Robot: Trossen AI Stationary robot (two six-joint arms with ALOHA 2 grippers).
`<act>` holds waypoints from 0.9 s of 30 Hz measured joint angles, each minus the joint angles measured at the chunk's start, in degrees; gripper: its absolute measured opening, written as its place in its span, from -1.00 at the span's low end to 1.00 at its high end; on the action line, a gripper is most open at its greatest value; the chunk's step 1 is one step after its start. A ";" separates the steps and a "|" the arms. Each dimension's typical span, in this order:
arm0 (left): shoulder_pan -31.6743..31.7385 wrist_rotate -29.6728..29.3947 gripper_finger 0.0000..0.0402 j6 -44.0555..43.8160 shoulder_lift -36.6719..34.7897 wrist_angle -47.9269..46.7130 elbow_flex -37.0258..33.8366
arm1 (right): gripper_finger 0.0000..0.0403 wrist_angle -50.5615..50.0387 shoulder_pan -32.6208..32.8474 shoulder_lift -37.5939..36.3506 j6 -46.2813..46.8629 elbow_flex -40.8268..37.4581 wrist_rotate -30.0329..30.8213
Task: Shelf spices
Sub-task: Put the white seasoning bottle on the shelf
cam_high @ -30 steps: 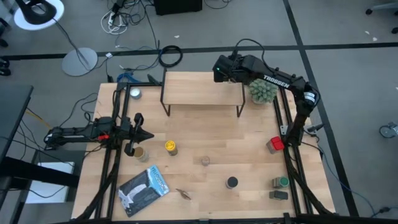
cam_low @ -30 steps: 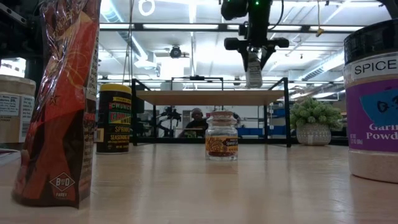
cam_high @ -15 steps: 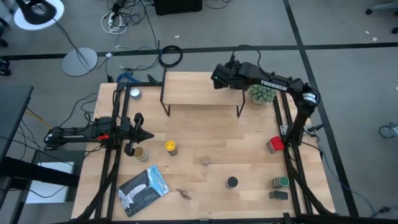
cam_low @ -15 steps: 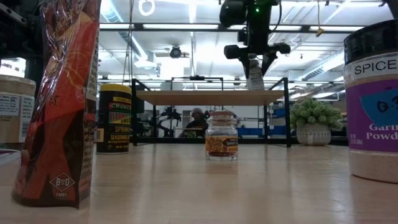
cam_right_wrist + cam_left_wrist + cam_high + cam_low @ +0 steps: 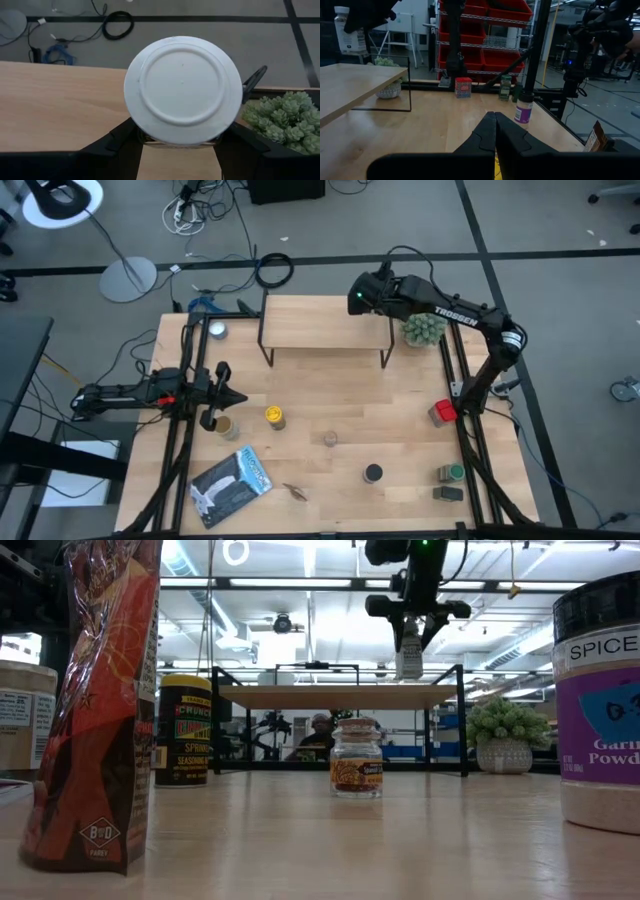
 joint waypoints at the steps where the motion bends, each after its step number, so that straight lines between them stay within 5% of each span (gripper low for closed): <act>1: 0.02 0.00 -0.96 -0.02 -0.02 0.00 0.00 | 0.04 0.03 -0.37 0.00 -0.03 0.00 -1.16; 4: 0.01 -0.01 -0.96 0.00 -0.02 0.01 0.00 | 0.04 1.80 -0.76 0.00 -0.67 -0.02 -3.61; 8: 0.02 -0.02 -0.96 -0.02 0.00 0.02 -0.02 | 0.04 3.86 1.62 0.01 -1.19 -0.02 1.28; 12: 0.02 -0.01 -0.96 -0.01 0.00 0.04 -0.01 | 0.04 2.51 1.27 0.02 -2.19 -0.39 -2.19; 17: 0.02 -0.02 -0.96 -0.01 -0.01 0.10 -0.01 | 0.04 3.47 2.10 -3.40 0.72 -7.32 0.96; 27: 0.01 -0.02 -0.96 0.00 0.00 0.09 0.00 | 0.03 23.93 0.82 -14.36 -5.08 -19.15 -4.70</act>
